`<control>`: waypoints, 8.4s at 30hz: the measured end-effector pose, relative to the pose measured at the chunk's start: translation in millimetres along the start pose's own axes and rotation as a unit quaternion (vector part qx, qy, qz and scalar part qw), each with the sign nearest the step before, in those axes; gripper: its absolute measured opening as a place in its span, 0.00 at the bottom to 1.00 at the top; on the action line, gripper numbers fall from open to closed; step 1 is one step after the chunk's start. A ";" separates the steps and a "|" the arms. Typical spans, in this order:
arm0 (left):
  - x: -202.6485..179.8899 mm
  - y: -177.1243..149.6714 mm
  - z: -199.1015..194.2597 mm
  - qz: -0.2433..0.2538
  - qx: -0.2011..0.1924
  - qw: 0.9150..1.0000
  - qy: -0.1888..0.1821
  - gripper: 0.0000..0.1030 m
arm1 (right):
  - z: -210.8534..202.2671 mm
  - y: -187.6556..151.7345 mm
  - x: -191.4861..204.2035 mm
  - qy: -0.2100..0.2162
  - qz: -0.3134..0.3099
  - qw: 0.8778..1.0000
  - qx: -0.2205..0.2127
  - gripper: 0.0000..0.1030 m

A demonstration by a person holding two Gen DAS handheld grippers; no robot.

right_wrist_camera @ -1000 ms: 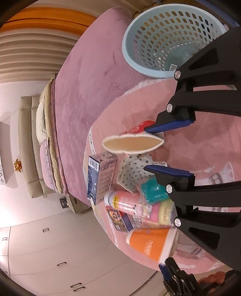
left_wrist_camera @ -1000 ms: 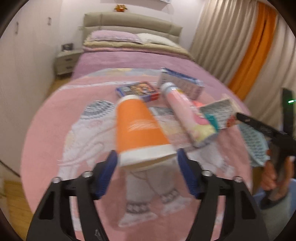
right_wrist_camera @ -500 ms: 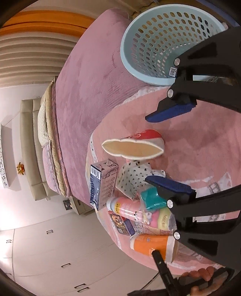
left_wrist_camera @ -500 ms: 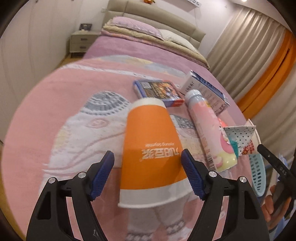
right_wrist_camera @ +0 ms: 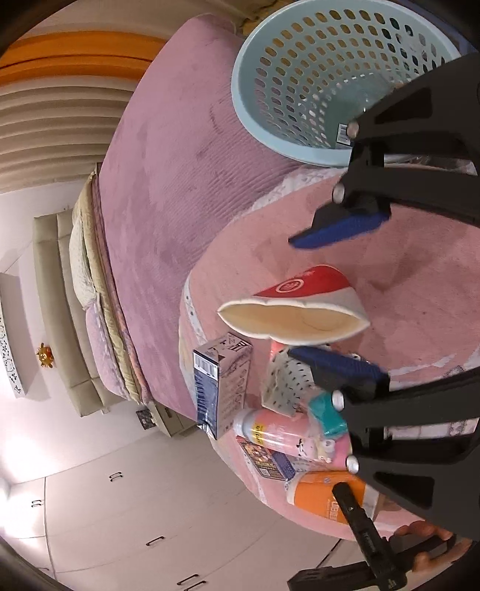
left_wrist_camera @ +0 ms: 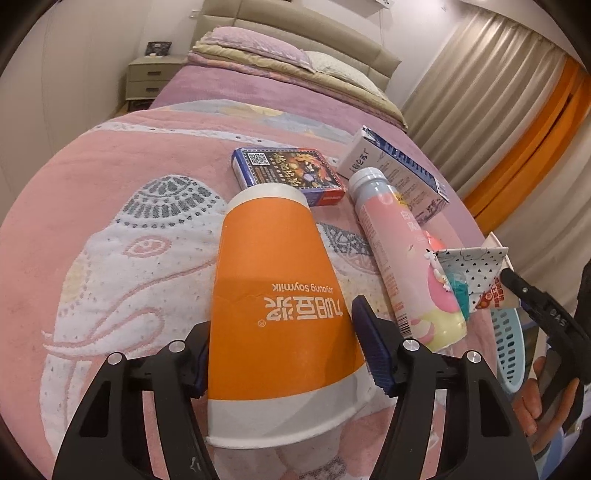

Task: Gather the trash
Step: 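Grasp the orange paper cup with left tool while right tool grasps white cup, then carry both cups over the blue basket and release them inside, then grasp the pink bottle with left tool while right tool grasps teal bag, then carry pink bottle and teal bag over the blue basket and open both tools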

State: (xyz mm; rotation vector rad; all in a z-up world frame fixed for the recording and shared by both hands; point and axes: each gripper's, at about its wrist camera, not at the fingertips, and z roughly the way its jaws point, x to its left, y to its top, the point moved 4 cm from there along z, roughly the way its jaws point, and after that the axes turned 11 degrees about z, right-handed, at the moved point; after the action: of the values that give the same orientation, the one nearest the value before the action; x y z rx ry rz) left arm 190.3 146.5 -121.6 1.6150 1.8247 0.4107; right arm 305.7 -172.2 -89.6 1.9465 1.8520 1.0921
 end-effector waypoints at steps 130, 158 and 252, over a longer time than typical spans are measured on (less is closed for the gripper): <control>-46.4 44.9 47.3 0.010 0.047 0.998 -0.049 0.49 | 8.6 -58.5 71.0 0.052 -0.088 0.993 0.060 0.48; -18.0 -12.4 -2.8 0.013 0.041 0.998 -0.039 0.50 | 48.3 -72.0 108.1 0.025 -0.147 0.985 0.091 0.50; -263.6 23.4 13.5 0.186 -0.050 0.970 -0.150 0.59 | -94.1 0.7 -125.2 -0.089 0.080 0.992 -0.044 0.53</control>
State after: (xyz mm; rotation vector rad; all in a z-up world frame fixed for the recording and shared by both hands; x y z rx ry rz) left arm 222.6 -105.7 -47.0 1.8387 1.2609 0.3878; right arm 255.4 -318.9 -67.3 2.0955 1.5518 0.9895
